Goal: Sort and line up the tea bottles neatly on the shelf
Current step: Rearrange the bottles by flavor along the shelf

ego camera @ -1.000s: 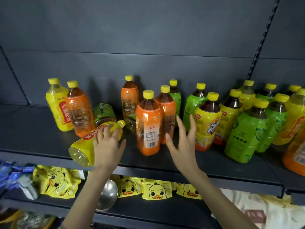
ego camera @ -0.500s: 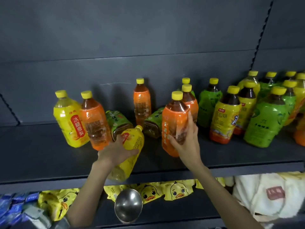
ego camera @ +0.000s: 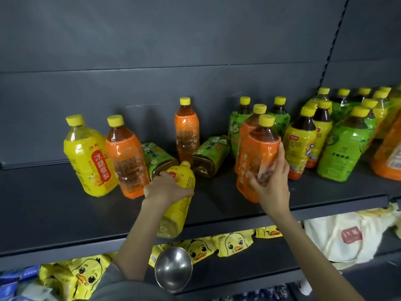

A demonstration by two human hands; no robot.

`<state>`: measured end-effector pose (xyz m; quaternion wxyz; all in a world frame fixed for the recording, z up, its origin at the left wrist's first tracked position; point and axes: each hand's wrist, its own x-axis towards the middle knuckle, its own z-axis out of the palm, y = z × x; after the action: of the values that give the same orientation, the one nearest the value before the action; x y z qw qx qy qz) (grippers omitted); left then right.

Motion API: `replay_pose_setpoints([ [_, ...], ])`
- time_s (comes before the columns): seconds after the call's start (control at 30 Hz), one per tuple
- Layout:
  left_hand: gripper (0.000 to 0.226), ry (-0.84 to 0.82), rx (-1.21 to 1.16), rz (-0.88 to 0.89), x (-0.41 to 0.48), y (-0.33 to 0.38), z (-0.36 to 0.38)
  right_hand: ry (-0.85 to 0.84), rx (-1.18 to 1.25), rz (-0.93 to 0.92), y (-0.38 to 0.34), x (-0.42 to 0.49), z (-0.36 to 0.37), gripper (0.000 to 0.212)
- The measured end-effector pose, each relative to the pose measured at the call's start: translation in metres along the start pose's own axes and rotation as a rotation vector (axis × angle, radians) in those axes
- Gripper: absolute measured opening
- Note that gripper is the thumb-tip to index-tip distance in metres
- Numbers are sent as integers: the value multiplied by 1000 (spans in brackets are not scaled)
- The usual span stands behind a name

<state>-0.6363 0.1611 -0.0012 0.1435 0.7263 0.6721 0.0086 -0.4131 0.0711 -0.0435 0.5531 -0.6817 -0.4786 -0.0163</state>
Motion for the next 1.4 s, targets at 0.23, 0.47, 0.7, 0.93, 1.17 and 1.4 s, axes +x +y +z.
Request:
replay_pose_setpoints([
  [0.23, 92, 100, -59, 31, 2, -7, 3, 192, -273, -311, -16, -3, 17, 88],
  [0.47, 92, 268, -125, 41, -10, -10, 11, -186, -171, -559, -24, -6, 61, 61],
  [0.7, 103, 460, -211, 44, -22, -12, 17, -464, 170, 355, -17, 39, 101, 76],
  [0.93, 104, 577, -381, 43, -27, -12, 21, -465, 336, 612, -26, 74, 126, 91],
  [1.17, 104, 697, -514, 90, -16, -18, 26, -443, 430, 794, -24, 93, 143, 110],
  [1.4, 107, 759, -641, 99, -10, -15, 36, -396, 525, 782, -16, 92, 148, 107],
])
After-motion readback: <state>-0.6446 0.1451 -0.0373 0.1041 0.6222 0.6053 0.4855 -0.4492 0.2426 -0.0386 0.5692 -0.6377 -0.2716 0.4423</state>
